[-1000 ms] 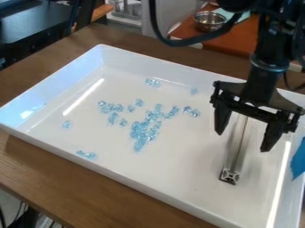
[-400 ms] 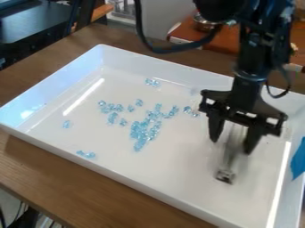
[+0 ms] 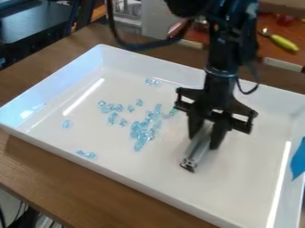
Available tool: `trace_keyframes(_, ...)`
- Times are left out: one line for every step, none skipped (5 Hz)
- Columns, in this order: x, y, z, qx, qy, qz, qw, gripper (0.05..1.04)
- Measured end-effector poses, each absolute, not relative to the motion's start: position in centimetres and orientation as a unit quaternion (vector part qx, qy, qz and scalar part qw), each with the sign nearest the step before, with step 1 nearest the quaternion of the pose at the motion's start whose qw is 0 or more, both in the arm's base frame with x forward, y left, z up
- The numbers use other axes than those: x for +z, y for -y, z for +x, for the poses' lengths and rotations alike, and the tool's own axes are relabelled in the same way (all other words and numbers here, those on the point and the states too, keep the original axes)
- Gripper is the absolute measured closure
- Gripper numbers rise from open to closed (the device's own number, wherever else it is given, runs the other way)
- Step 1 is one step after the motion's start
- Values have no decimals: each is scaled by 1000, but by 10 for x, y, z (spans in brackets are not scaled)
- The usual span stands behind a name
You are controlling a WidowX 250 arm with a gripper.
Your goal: Sweep into pile
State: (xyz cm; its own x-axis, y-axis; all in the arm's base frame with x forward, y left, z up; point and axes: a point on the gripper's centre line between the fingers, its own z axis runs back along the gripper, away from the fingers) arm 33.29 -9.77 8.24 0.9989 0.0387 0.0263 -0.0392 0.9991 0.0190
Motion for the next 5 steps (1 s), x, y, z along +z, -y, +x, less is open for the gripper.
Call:
trace_keyframes(80,81,335,25,22,3,999,706)
trace_keyframes(79,66,340,32,31,0,999,707)
trace_keyframes(79,36,344,54,44,-6,998,707)
trace_keyframes(78,15,341,74,44,-16,996,707)
trace_keyframes(78,-22,335,112,37,-29,993,707)
